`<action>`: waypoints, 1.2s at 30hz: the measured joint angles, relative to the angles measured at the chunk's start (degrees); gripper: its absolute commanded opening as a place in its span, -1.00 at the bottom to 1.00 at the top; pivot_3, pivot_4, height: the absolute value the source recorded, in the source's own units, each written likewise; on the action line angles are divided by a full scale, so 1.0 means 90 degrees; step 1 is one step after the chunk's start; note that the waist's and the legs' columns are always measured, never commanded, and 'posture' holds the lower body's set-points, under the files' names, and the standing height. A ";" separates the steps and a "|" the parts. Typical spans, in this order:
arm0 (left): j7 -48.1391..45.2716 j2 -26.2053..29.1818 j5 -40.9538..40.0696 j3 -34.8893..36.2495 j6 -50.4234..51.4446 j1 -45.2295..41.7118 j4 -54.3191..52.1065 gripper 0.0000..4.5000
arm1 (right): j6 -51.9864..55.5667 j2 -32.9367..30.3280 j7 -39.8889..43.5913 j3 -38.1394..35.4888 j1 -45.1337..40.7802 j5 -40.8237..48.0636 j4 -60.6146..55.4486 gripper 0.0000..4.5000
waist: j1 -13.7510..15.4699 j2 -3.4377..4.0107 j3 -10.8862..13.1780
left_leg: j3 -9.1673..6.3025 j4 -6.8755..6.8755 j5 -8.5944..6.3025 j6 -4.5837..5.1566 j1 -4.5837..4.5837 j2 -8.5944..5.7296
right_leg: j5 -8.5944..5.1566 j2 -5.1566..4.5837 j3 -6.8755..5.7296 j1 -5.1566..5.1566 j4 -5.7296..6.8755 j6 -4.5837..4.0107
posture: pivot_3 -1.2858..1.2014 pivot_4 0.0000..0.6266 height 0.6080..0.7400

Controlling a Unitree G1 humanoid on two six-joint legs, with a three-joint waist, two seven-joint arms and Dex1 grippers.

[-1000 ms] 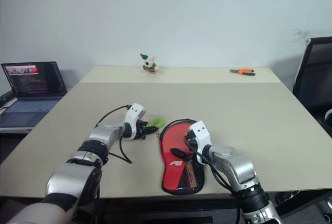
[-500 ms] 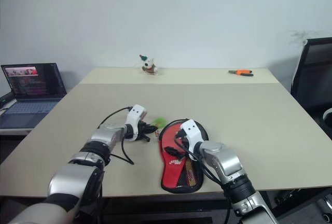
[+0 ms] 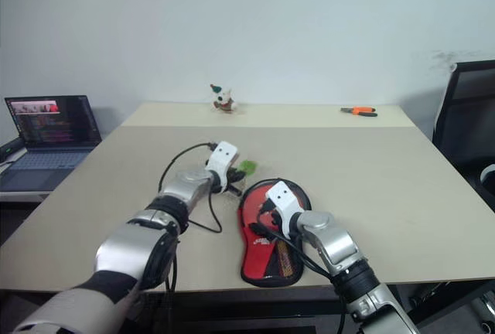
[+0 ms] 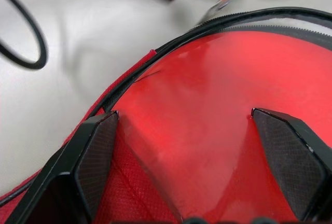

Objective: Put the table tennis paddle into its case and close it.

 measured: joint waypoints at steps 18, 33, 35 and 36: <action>0.1550 -0.0693 0.3218 -0.2613 -0.2045 -0.0415 0.0427 -1.00 | 0.0855 -0.0340 0.0088 0.0182 0.1194 -0.0083 -0.1951 1.00 | 0.0034 -0.0022 -0.0055 | 0.0002 -0.0006 -0.0001 -0.0002 0.0010 -0.0003 | -0.0002 0.0001 0.0001 0.0016 -0.0013 0.0003 | 0.03 -0.52 1.00; 0.2500 -0.1304 0.4534 -0.3736 -0.2856 -0.0662 0.0511 -1.00 | 0.1521 -0.0323 -0.0334 0.0226 0.1818 -0.0076 -0.3010 1.00 | 0.0054 -0.0025 -0.0061 | -0.0007 -0.0058 -0.0013 -0.0019 0.0059 -0.0013 | -0.0004 -0.0015 -0.0002 0.0101 -0.0119 0.0023 | 0.03 -0.52 1.00; 0.2634 -0.1383 0.4686 -0.3882 -0.2944 -0.0720 0.0512 -1.00 | 0.1540 -0.0319 -0.0353 0.0227 0.1825 -0.0075 -0.3025 1.00 | 0.0054 -0.0025 -0.0061 | -0.0006 -0.0062 -0.0013 -0.0019 0.0060 -0.0015 | -0.0005 -0.0017 -0.0001 0.0100 -0.0120 0.0025 | 0.03 -0.52 1.00; 0.2663 -0.1404 0.4735 -0.3914 -0.2962 -0.0736 0.0512 -1.00 | 0.1545 -0.0317 -0.0357 0.0227 0.1825 -0.0075 -0.3026 1.00 | 0.0054 -0.0025 -0.0061 | -0.0006 -0.0062 -0.0013 -0.0019 0.0060 -0.0015 | -0.0005 -0.0017 -0.0001 0.0101 -0.0121 0.0025 | 0.03 -0.52 1.00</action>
